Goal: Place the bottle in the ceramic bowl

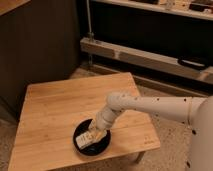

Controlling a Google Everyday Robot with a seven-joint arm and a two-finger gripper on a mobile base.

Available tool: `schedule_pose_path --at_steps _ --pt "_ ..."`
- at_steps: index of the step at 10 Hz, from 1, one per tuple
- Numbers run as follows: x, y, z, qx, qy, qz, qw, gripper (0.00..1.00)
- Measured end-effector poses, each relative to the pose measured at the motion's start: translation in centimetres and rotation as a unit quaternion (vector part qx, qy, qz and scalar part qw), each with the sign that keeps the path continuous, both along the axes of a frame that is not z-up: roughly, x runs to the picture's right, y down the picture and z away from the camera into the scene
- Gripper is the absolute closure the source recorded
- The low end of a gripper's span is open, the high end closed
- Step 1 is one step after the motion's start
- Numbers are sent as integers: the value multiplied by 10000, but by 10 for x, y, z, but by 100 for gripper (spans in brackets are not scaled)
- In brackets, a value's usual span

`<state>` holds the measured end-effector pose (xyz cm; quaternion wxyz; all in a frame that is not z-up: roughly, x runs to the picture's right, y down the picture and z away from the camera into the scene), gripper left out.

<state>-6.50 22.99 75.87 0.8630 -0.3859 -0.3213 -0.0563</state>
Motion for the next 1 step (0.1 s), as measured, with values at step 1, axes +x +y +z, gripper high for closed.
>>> schedule_pose_path --at_steps 1 --pt "0 0 0 -1 1 1 10000 38"
